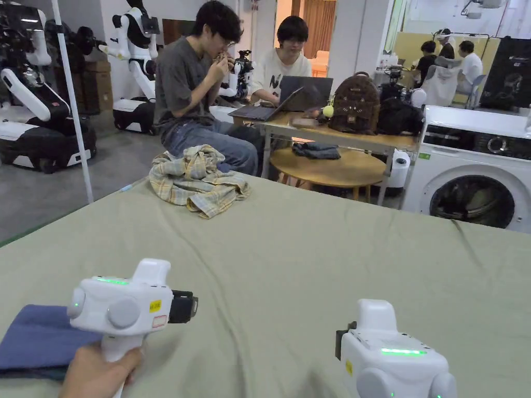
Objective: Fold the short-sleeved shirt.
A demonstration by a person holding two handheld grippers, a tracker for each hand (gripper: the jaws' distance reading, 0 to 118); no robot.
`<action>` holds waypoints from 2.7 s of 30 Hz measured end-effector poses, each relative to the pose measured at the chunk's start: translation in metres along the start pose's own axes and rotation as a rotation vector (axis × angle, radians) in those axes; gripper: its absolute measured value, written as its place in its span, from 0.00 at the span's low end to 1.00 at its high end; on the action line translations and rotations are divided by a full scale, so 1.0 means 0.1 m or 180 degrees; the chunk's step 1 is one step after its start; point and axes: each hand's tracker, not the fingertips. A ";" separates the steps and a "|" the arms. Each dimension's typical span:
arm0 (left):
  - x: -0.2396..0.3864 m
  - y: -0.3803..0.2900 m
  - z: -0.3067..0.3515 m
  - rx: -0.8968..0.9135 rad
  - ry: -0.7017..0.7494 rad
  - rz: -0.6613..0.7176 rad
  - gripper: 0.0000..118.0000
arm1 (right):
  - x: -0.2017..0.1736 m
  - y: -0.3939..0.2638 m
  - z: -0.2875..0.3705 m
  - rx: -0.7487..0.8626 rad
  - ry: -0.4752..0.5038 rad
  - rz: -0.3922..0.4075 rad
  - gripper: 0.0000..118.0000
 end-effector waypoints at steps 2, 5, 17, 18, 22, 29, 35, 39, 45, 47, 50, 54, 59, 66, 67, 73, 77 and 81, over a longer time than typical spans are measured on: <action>0.36 -0.05 0.00 0.0201 0.0076 -0.0105 0.53 | 0.13 -0.02 0.04 0.0046 -0.0070 -0.0051 0.00; 0.81 -0.11 -0.01 0.0466 0.0135 -0.0362 0.50 | 0.35 -0.04 0.10 0.0136 -0.0215 -0.0129 0.00; 2.02 -0.10 0.22 0.1118 -0.0093 -0.0543 0.18 | 1.12 -0.06 0.55 0.0690 -0.0688 -0.0438 0.00; 2.09 -0.10 0.23 0.1151 -0.0121 -0.0557 0.12 | 1.14 -0.06 0.58 0.0746 -0.0712 -0.0421 0.00; 2.26 -0.15 0.26 0.1265 -0.0123 -0.0588 0.00 | 1.20 -0.04 0.64 0.0855 -0.0753 -0.0440 0.00; 2.25 -0.17 0.36 0.1443 -0.0204 -0.0419 0.00 | 1.21 -0.08 0.69 0.1018 -0.0804 -0.0409 0.00; 2.14 -0.14 0.40 0.1524 -0.0163 -0.0261 0.00 | 1.20 -0.08 0.74 0.1101 -0.0825 -0.0401 0.00; 2.12 -0.13 0.41 0.1538 -0.0167 -0.0273 0.00 | 1.21 -0.09 0.74 0.1135 -0.0842 -0.0376 0.00; 2.12 -0.13 0.36 0.1535 -0.0127 -0.0318 0.00 | 1.23 -0.10 0.73 0.1136 -0.0884 -0.0379 0.00; 2.12 -0.14 0.34 0.1559 -0.0077 -0.0330 0.00 | 1.25 -0.11 0.74 0.1163 -0.0857 -0.0413 0.00; 2.09 -0.14 0.35 0.1553 -0.0055 -0.0293 0.00 | 1.25 -0.10 0.74 0.1193 -0.0902 -0.0415 0.00; 2.02 -0.11 0.37 0.1557 -0.0005 -0.0230 0.23 | 1.25 -0.09 0.74 0.1253 -0.0940 -0.0444 0.25; 1.96 -0.08 0.35 0.1551 0.0055 -0.0210 0.60 | 1.28 -0.05 0.72 0.1256 -0.0987 -0.0488 0.59; 1.89 -0.08 0.42 0.1641 -0.0091 -0.0140 0.71 | 1.33 -0.02 0.76 0.1308 -0.1128 -0.0503 0.67; 1.89 -0.08 0.43 0.1655 -0.0131 -0.0142 0.71 | 1.32 -0.01 0.75 0.1323 -0.1151 -0.0485 0.67; 1.99 -0.05 0.42 0.1721 0.0086 -0.0275 0.71 | 1.36 0.02 0.80 0.1380 -0.0947 -0.0488 0.68; 1.87 0.00 0.43 0.1713 -0.0062 -0.0105 0.71 | 1.33 0.06 0.76 0.1350 -0.1234 -0.0513 0.68; 1.82 0.01 0.41 0.1714 0.0220 -0.0199 0.71 | 1.34 0.06 0.72 0.1422 -0.1258 -0.0537 0.68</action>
